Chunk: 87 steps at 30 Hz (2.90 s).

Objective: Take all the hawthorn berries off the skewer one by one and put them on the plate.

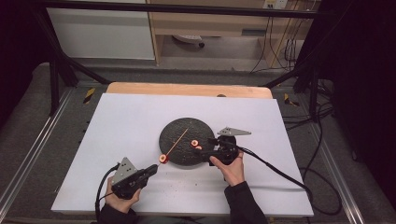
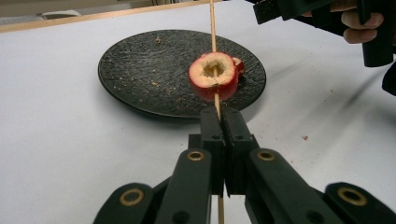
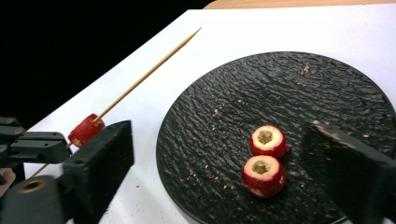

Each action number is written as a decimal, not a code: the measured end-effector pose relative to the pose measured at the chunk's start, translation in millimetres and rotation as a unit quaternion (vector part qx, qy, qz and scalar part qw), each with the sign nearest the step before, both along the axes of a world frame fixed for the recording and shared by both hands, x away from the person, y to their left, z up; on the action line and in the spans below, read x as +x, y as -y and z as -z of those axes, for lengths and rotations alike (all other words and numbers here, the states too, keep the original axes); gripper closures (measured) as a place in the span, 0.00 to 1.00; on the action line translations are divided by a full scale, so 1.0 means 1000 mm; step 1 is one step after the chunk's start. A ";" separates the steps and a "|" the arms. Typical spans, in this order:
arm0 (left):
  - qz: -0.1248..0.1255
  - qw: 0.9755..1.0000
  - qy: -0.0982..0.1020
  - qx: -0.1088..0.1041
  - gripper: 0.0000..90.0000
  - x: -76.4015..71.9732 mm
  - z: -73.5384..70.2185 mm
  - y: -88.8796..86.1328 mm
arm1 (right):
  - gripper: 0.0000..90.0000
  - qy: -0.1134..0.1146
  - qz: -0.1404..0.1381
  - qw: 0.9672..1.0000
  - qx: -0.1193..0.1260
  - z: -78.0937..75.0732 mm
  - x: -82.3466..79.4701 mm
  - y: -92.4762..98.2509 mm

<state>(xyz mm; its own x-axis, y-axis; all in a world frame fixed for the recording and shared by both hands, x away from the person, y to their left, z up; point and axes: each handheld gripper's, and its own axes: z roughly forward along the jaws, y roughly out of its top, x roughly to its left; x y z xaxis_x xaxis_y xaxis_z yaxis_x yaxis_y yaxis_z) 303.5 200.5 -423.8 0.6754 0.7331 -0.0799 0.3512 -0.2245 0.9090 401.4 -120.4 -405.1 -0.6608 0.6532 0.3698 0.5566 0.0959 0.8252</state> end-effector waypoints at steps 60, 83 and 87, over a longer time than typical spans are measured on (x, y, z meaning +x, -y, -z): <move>0.003 1.000 0.003 0.004 0.98 0.000 0.000 0.003 | 0.72 -0.086 -0.113 0.987 0.072 0.013 -0.011 -0.088; 0.002 1.000 0.010 0.000 0.98 -0.002 -0.001 0.002 | 0.76 -0.080 -0.102 0.989 0.077 0.000 -0.005 -0.081; 0.000 1.000 0.017 -0.002 0.98 -0.003 -0.003 0.002 | 0.71 -0.084 -0.108 0.987 0.081 0.002 -0.005 -0.082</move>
<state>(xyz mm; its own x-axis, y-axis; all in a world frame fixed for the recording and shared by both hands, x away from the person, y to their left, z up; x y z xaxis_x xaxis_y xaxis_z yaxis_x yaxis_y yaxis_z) 300.3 198.7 -421.1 0.6777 0.7328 -0.0610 0.3208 -0.2200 0.9212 396.0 -38.3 -406.7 -0.6982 0.4278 0.5741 0.6682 0.1016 0.7370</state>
